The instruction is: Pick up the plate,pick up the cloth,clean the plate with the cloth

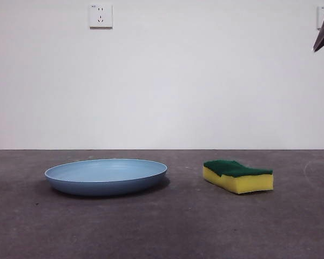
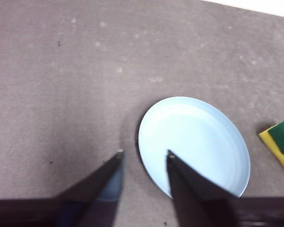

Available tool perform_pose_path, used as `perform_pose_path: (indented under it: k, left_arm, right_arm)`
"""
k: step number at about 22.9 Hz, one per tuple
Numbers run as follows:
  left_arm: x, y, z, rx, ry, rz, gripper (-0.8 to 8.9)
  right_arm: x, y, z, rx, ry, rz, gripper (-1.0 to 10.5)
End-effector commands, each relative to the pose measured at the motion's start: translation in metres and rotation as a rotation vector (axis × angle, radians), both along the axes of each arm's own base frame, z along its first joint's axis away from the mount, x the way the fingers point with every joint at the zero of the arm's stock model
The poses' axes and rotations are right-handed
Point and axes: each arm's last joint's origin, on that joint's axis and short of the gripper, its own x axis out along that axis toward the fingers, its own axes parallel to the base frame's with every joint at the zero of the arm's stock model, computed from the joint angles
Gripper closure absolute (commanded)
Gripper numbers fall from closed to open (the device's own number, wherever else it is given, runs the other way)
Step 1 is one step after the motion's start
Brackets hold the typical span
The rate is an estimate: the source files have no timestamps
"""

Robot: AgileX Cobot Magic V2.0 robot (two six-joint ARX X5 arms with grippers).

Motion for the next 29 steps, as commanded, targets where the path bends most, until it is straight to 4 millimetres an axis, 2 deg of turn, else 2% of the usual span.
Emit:
perform_pose_path:
  k: [1, 4, 6, 10, 13, 16, 19, 24, 29]
  left_arm:
    - [0.005, 0.000, -0.002, -0.018, 0.021, 0.005, 4.90]
    - [0.013, -0.004, -0.006, -0.088, 0.039, -0.099, 4.90]
    - [0.026, -0.006, -0.006, -0.101, 0.062, -0.150, 4.90]
    - [0.068, -0.011, -0.004, -0.056, 0.157, -0.196, 4.90]
    - [0.103, -0.019, -0.011, -0.034, 0.263, -0.230, 4.90]
    - [0.134, -0.030, -0.026, 0.046, 0.345, -0.200, 4.90]
    - [0.155, -0.044, -0.046, 0.102, 0.387, -0.221, 4.90]
    - [0.170, -0.061, -0.088, 0.190, 0.492, -0.210, 4.90]
    - [0.178, -0.066, -0.116, 0.218, 0.555, -0.207, 4.90]
  right_arm:
    - [0.002, 0.000, -0.003, -0.009, 0.032, 0.006, 2.9]
    - [0.001, 0.000, -0.004, -0.009, 0.037, 0.007, 2.9]
    - [0.001, 0.000, -0.004, -0.008, 0.038, 0.008, 2.9]
    - [0.001, 0.002, -0.004, -0.007, 0.044, 0.017, 2.9]
    - [0.001, 0.002, -0.004, -0.007, 0.045, 0.018, 2.9]
    - [0.000, 0.002, -0.005, -0.007, 0.049, 0.018, 2.9]
    - [0.000, 0.002, -0.005, -0.007, 0.049, 0.018, 2.9]
    - [0.000, 0.002, -0.005, -0.007, 0.049, 0.018, 2.9]
    - [0.000, 0.002, -0.005, -0.007, 0.049, 0.018, 2.9]
